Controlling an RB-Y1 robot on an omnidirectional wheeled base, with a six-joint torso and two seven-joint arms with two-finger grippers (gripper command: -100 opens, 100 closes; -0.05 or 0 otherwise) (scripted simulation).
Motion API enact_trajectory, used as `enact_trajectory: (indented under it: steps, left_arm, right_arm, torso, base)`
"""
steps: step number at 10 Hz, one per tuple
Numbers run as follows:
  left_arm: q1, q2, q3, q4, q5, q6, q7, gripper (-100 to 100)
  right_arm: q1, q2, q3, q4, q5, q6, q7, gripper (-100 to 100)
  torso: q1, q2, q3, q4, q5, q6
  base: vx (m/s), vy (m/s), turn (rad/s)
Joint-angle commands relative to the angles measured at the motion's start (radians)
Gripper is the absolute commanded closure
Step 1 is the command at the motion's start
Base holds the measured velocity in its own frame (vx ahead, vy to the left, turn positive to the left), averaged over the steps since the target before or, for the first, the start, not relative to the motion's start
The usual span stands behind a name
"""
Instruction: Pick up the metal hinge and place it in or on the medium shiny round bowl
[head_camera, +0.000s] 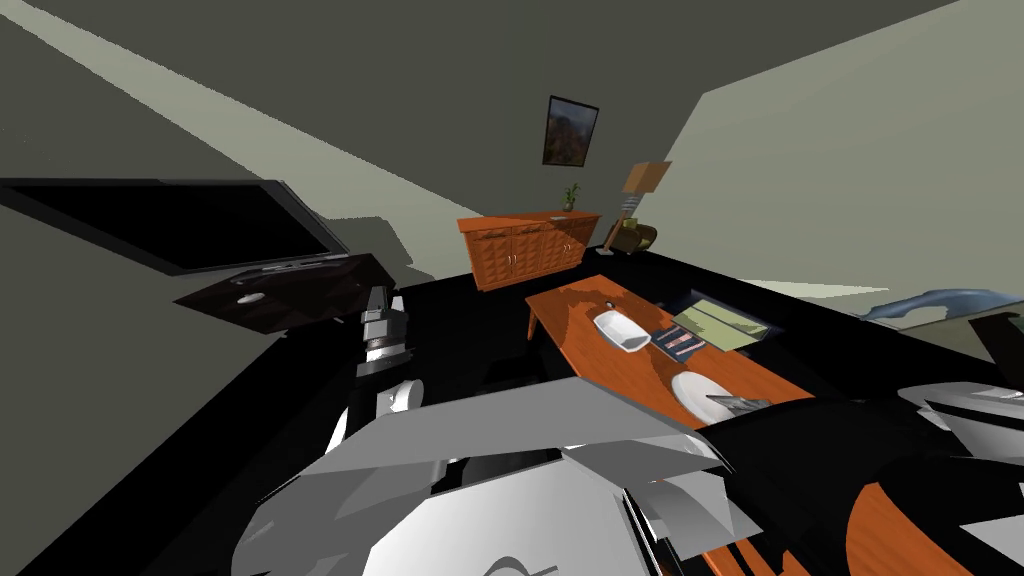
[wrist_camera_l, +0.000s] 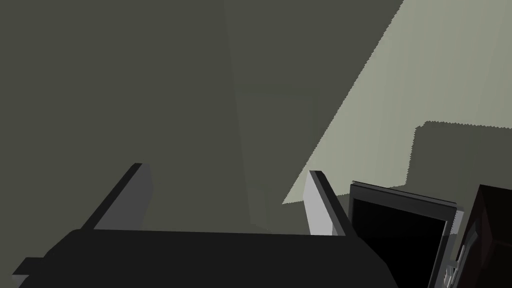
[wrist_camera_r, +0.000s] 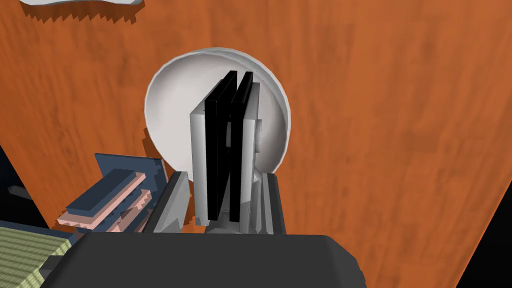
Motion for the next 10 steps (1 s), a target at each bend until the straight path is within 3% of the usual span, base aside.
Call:
enact_trajectory:
  steps: [1, 6, 8, 10]
  left_arm:
    - [0.0, 0.0, 0.0, 0.0, 0.0, 0.0, 0.0, 0]
    - [0.0, 0.0, 0.0, 0.0, 0.0, 0.0, 0.0, 0]
    - [0.0, 0.0, 0.0, 0.0, 0.0, 0.0, 0.0, 0]
    - [0.0, 0.0, 0.0, 0.0, 0.0, 0.0, 0.0, 0]
  right_arm:
    - [0.0, -0.019, 0.006, -0.002, -0.008, -0.036, -0.024, 100]
    - [-0.011, -0.053, 0.034, -0.013, -0.038, -0.132, -0.096, 100]
    - [-0.016, -0.062, 0.041, -0.017, -0.047, -0.159, -0.117, 100]
    - [-0.013, -0.06, 0.039, -0.016, -0.047, -0.158, -0.112, 100]
  torso:
    - [0.0, 0.0, 0.0, 0.0, 0.0, 0.0]
    - [-0.005, 0.0, 0.0, 0.0, -0.001, -0.001]
    - [-0.007, -0.002, -0.001, 0.0, -0.001, -0.001]
    - [-0.005, -0.002, -0.001, 0.0, 0.0, 0.0]
  base:
    - [-0.042, -0.044, 0.092]
    - [-0.049, -0.098, 0.146]
    - [-0.034, -0.131, 0.121]
    - [-0.007, -0.065, 0.036]
